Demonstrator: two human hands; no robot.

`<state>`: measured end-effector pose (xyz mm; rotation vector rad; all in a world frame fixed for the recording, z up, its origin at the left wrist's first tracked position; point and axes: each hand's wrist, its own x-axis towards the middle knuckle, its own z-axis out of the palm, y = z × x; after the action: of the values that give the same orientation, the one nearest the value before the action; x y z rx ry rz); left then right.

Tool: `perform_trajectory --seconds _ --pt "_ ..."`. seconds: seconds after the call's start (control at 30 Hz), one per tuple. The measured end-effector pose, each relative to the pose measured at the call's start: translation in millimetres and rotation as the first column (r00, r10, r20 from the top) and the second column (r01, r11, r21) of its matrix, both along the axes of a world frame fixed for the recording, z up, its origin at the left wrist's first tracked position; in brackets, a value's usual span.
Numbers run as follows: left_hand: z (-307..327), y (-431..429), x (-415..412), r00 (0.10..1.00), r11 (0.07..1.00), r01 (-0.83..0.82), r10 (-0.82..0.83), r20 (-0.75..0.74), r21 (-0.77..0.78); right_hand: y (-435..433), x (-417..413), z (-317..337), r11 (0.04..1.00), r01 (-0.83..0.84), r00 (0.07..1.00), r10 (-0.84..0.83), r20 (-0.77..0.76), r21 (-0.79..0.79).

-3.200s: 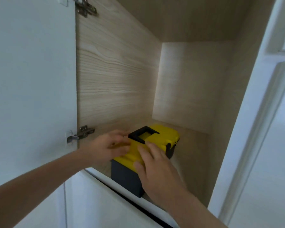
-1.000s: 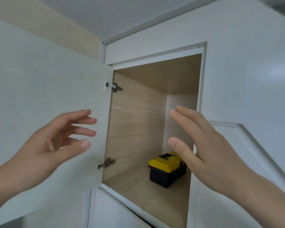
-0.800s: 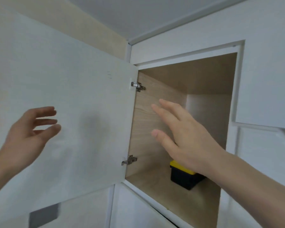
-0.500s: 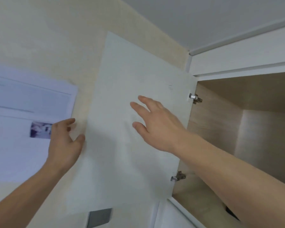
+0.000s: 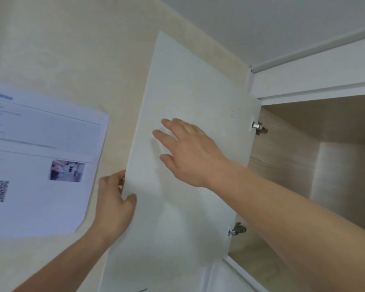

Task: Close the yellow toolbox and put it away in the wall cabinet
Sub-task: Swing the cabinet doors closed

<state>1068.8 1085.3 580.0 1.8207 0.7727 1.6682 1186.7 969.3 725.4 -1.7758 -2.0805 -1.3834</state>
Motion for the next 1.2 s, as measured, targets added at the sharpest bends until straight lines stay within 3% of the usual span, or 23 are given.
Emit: perform_trajectory --seconds 0.1,0.23,0.6,0.8,0.93,1.2 --pt "-14 -43 2 0.996 0.996 0.033 -0.04 0.076 0.086 -34 2 7 0.996 -0.057 0.993 0.049 0.108 0.074" --pt "-22 -113 10 0.97 0.944 0.187 -0.221 0.101 0.271 -101 12 14 0.97 -0.177 0.966 0.139 0.218 0.164" --pt "-31 -264 137 0.865 0.714 0.47 -0.489 -0.11 0.519 -296 122 13 0.944 0.069 0.872 -0.215 0.44 0.323" --pt "-28 -307 212 0.913 0.689 0.403 -0.348 -0.214 0.602 -360 167 13 0.915 0.294 0.818 -0.39 0.423 0.276" --pt "-21 -305 254 0.913 0.536 0.398 -0.31 -0.264 0.744 -378 190 11 0.891 0.38 0.807 -0.45 0.383 0.247" --pt "4 -285 319 0.933 0.26 0.356 -0.153 -0.325 0.898 -380 222 9 0.901 0.352 0.862 -0.418 0.286 0.254"
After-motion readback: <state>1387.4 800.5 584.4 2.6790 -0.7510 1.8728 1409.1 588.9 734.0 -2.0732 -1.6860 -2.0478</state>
